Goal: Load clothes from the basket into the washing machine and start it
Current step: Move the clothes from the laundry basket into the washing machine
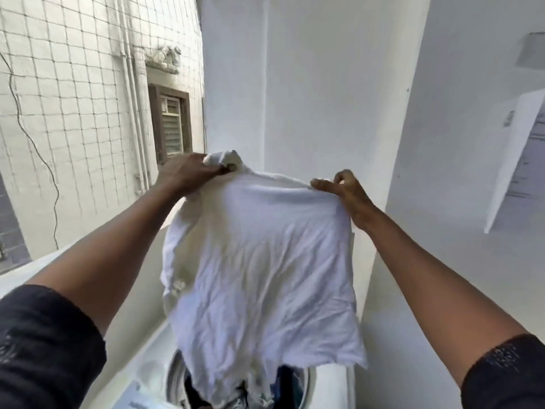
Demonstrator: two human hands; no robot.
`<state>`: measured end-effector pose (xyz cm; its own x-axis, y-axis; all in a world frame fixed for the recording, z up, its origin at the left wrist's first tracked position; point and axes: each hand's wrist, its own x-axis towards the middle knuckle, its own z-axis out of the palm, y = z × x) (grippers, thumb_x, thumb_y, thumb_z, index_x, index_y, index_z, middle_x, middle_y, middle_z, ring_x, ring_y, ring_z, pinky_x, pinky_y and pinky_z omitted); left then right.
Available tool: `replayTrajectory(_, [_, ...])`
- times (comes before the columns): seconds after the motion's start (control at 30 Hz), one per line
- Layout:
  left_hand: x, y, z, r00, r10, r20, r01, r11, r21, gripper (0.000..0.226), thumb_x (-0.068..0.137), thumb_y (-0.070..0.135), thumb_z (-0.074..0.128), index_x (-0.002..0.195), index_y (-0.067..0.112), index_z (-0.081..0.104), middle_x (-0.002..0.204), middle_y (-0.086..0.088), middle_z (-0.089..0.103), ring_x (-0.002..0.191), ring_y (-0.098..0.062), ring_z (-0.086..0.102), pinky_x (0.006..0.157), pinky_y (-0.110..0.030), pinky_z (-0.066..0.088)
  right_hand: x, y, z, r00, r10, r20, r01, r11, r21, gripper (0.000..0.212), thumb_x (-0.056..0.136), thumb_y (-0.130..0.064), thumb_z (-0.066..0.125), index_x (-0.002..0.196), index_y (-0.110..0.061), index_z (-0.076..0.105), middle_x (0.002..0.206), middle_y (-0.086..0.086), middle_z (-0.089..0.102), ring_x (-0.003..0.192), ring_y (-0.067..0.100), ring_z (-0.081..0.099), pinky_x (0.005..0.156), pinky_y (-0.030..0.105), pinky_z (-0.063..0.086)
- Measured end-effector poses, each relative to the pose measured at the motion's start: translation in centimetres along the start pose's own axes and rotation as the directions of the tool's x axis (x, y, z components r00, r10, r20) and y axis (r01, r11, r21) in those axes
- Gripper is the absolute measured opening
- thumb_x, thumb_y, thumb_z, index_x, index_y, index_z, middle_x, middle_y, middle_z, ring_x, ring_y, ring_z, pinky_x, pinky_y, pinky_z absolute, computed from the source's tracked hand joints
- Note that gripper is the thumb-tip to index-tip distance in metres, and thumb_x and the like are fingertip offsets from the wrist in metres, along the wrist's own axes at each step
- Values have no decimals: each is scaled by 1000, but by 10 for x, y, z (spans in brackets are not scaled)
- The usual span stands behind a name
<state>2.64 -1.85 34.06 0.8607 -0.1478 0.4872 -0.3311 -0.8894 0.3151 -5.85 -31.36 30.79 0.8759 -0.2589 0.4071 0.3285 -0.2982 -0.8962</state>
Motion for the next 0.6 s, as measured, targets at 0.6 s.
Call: replayTrajectory(0.6, [2,-42,78,917,-162,365,372,679,-634,41,94,53,38,90,16,56,77,-4,52,60,-18,47,49,-20,30,10,55,150,807,478,346,-249,808,-534,9,84,-4,57,79,-11,53,75,9,53,68,22,52,63,27,43])
